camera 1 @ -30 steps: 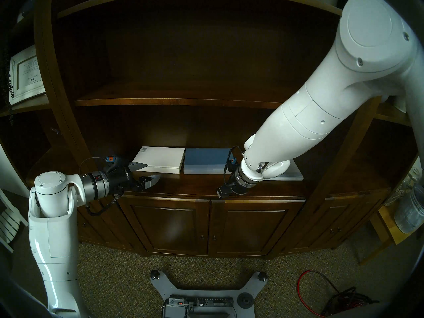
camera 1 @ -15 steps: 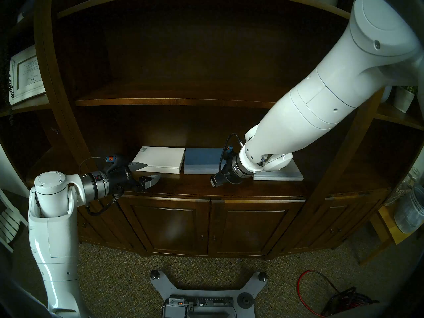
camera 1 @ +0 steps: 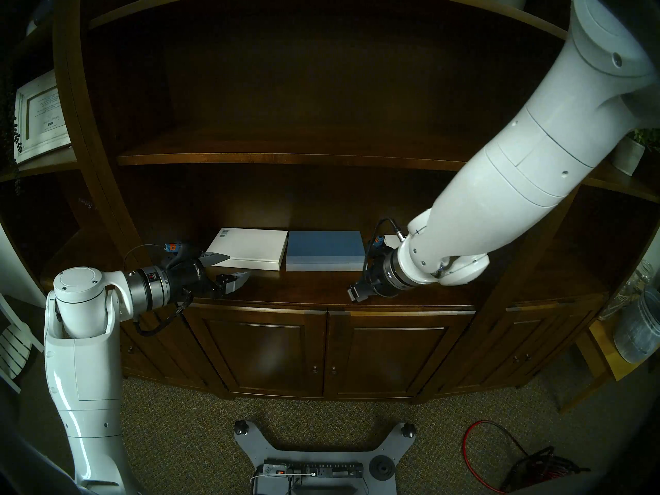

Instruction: Close the books and align them horizontally on the shelf

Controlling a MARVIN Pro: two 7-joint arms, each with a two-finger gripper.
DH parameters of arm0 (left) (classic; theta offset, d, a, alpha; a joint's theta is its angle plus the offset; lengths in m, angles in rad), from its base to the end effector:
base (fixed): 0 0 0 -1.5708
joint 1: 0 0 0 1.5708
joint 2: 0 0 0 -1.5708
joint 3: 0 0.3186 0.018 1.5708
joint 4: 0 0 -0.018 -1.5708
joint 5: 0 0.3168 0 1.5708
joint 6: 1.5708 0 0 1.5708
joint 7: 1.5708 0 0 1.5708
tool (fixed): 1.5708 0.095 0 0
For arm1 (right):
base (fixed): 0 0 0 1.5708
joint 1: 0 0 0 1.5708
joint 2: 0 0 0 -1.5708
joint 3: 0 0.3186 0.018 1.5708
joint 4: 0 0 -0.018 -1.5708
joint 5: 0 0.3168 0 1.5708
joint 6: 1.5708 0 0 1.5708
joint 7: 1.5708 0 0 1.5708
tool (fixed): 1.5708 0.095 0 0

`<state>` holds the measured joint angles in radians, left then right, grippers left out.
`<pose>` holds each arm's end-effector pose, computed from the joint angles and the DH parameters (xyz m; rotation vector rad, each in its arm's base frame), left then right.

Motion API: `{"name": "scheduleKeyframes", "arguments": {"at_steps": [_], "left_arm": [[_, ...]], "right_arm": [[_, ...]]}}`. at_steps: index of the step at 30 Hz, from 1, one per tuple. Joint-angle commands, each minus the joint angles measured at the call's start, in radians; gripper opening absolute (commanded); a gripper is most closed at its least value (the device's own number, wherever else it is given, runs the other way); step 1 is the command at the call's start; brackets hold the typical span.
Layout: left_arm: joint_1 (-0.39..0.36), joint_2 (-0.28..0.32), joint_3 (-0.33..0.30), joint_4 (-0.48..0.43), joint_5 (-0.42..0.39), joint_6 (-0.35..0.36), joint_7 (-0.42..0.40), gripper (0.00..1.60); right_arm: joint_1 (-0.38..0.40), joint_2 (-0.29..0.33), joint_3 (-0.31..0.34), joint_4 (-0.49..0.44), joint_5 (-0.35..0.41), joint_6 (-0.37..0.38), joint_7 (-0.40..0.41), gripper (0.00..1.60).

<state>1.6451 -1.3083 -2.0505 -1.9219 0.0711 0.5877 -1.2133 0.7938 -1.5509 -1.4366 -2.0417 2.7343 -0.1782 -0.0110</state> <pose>0.3398 0.1461 -0.2354 2.1879 -0.7304 1.4757 0.3962 0.0558 -0.1599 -2.8754 -0.6902 -0.7826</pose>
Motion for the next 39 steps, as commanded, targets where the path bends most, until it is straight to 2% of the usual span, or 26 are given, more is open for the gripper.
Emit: {"name": "scheduleKeyframes", "arguments": {"at_steps": [1, 3, 5, 7, 8, 10, 12, 13, 14, 21, 23, 24, 25, 26, 27, 35, 36, 38, 39], "left_arm": [[-0.019, 0.002, 0.0, -0.016, -0.006, -0.002, 0.0, 1.6], [-0.019, 0.002, 0.0, -0.015, -0.006, -0.003, 0.0, 1.6], [-0.018, 0.002, 0.0, -0.015, -0.005, -0.003, 0.0, 1.6], [-0.018, 0.002, 0.0, -0.014, -0.005, -0.003, 0.0, 1.6], [-0.019, 0.003, 0.0, -0.014, -0.005, -0.003, 0.0, 1.6], [-0.019, 0.003, 0.0, -0.014, -0.005, -0.003, 0.0, 1.6], [-0.019, 0.003, 0.0, -0.015, -0.005, -0.003, 0.0, 1.6], [-0.019, 0.003, 0.0, -0.015, -0.006, -0.003, 0.0, 1.6], [-0.019, 0.003, 0.0, -0.015, -0.006, -0.003, 0.0, 1.6], [-0.021, 0.002, 0.0, -0.016, -0.007, -0.004, 0.0, 1.6], [-0.022, 0.002, 0.0, -0.016, -0.007, -0.003, 0.0, 1.6], [-0.022, 0.002, 0.0, -0.017, -0.007, -0.003, 0.0, 1.6], [-0.022, 0.002, 0.0, -0.017, -0.007, -0.003, 0.0, 1.6], [-0.023, 0.002, 0.0, -0.017, -0.007, -0.003, 0.0, 1.6], [-0.023, 0.001, -0.001, -0.017, -0.008, -0.003, 0.0, 1.6], [-0.023, 0.001, -0.001, -0.018, -0.008, -0.003, 0.0, 1.6], [-0.024, 0.001, -0.001, -0.018, -0.008, -0.003, 0.0, 1.6], [-0.024, 0.001, -0.001, -0.018, -0.009, -0.002, 0.0, 1.6], [-0.024, 0.001, -0.001, -0.018, -0.009, -0.002, 0.0, 1.6]], "right_arm": [[0.118, 0.06, -0.05, -0.134, -0.028, -0.052, 0.015, 1.6], [0.121, 0.062, -0.057, -0.151, -0.033, -0.058, 0.016, 1.6], [0.165, 0.07, -0.081, -0.231, -0.046, -0.084, 0.02, 1.6], [0.142, 0.073, -0.088, -0.219, -0.05, -0.09, 0.022, 1.6], [0.191, 0.084, -0.112, -0.294, -0.061, -0.12, 0.027, 1.6], [0.165, 0.09, -0.123, -0.281, -0.07, -0.138, 0.031, 1.6], [0.209, 0.103, -0.15, -0.339, -0.083, -0.181, 0.036, 1.6], [0.188, 0.107, -0.158, -0.334, -0.091, -0.177, 0.037, 1.6], [0.215, 0.113, -0.171, -0.353, -0.098, -0.211, 0.043, 1.6], [0.275, 0.152, -0.253, -0.402, -0.164, -0.325, 0.066, 1.6], [0.272, 0.16, -0.267, -0.398, -0.18, -0.337, 0.064, 1.6], [0.268, 0.168, -0.28, -0.401, -0.193, -0.375, 0.067, 1.6], [0.267, 0.174, -0.283, -0.395, -0.201, -0.369, 0.065, 1.6], [0.258, 0.178, -0.293, -0.396, -0.216, -0.403, 0.066, 1.6], [0.253, 0.185, -0.296, -0.39, -0.226, -0.397, 0.065, 1.6], [0.156, 0.209, -0.356, -0.361, -0.318, -0.535, 0.027, 1.6], [0.155, 0.215, -0.356, -0.357, -0.326, -0.53, 0.024, 1.6], [0.127, 0.228, -0.369, -0.352, -0.369, -0.597, 0.004, 1.6], [0.127, 0.228, -0.369, -0.352, -0.369, -0.597, 0.004, 1.6]]}}
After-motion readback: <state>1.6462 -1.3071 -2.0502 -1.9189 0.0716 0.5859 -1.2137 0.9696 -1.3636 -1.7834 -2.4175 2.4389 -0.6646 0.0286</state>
